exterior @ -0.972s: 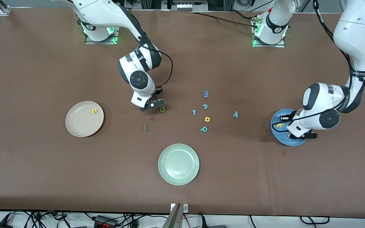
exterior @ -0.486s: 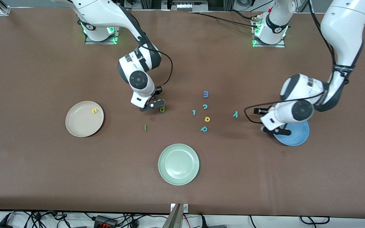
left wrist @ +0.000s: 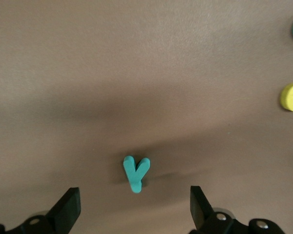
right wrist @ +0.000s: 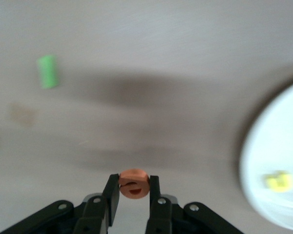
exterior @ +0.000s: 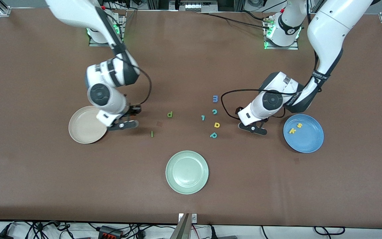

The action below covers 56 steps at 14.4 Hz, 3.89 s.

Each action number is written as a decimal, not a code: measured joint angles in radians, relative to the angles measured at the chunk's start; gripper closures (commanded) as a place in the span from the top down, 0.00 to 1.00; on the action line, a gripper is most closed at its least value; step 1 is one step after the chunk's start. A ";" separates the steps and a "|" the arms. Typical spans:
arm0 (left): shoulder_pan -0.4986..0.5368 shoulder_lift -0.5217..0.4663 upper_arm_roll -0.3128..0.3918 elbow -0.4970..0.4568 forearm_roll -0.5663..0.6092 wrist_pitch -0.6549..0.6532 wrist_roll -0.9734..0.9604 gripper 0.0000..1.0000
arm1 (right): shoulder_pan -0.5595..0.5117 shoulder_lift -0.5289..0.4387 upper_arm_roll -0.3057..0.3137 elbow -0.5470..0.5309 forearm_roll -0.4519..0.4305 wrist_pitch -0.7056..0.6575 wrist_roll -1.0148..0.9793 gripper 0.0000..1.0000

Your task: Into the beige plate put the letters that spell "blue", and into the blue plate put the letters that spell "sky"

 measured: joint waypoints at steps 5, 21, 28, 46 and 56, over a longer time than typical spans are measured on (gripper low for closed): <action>-0.022 0.027 0.001 0.000 0.110 0.010 -0.106 0.47 | -0.095 0.021 -0.075 -0.003 -0.001 -0.007 -0.111 0.15; 0.018 0.002 -0.016 0.150 0.112 -0.242 -0.074 0.02 | -0.122 0.064 -0.053 0.111 0.005 -0.050 -0.107 1.00; 0.220 -0.005 -0.006 0.266 0.115 -0.403 0.308 0.03 | 0.150 0.155 -0.048 0.210 0.185 -0.021 0.112 1.00; 0.352 0.013 -0.174 0.605 0.127 -0.665 0.444 1.00 | 0.340 0.287 -0.054 0.248 0.188 0.070 0.455 0.65; 0.297 -0.024 -0.254 0.928 0.116 -1.048 0.438 1.00 | 0.341 0.291 -0.055 0.258 0.188 0.073 0.454 0.15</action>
